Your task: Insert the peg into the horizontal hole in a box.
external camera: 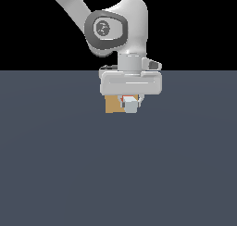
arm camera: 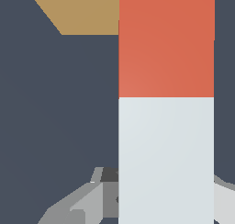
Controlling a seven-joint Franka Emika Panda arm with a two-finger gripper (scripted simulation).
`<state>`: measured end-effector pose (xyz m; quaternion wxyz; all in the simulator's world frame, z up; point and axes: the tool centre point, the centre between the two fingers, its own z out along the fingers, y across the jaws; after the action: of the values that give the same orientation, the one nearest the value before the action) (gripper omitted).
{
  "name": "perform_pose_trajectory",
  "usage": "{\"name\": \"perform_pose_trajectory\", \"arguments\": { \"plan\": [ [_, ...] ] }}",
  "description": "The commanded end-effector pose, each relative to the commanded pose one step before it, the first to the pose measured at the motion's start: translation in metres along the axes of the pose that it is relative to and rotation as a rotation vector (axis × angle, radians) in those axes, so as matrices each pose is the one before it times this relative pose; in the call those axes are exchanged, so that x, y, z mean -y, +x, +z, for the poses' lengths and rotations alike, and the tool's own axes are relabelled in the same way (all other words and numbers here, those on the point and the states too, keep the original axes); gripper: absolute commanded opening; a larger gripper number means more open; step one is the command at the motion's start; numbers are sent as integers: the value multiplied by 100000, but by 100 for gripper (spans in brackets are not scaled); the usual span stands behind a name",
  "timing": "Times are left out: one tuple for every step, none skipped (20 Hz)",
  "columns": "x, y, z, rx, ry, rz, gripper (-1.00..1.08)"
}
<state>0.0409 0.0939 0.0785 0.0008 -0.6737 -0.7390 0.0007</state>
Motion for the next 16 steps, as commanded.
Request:
{"name": "perform_pose_trajectory", "arguments": {
  "plan": [
    [-121, 23, -144, 36, -217, -122, -100],
    [0, 0, 0, 0, 0, 0, -100],
    [94, 19, 131, -14, 229, 0, -100],
    [-87, -39, -128, 6, -180, -209, -100],
    [-86, -36, -133, 7, -188, -214, -100],
    [0, 0, 0, 0, 0, 0, -100],
    [0, 0, 0, 0, 0, 0, -100],
    [0, 0, 0, 0, 0, 0, -100],
    [90, -7, 151, 18, 270, 58, -100],
    [1, 47, 0, 0, 0, 0, -100],
    [4, 141, 0, 0, 0, 0, -100],
    [7, 235, 1, 0, 0, 0, -100],
    [10, 329, 1, 0, 0, 0, -100],
    [12, 423, 1, 0, 0, 0, -100],
    [20, 523, -43, -10, -67, -11, -100],
    [16, 611, 2, 0, 0, 0, -100]
  ]
}}
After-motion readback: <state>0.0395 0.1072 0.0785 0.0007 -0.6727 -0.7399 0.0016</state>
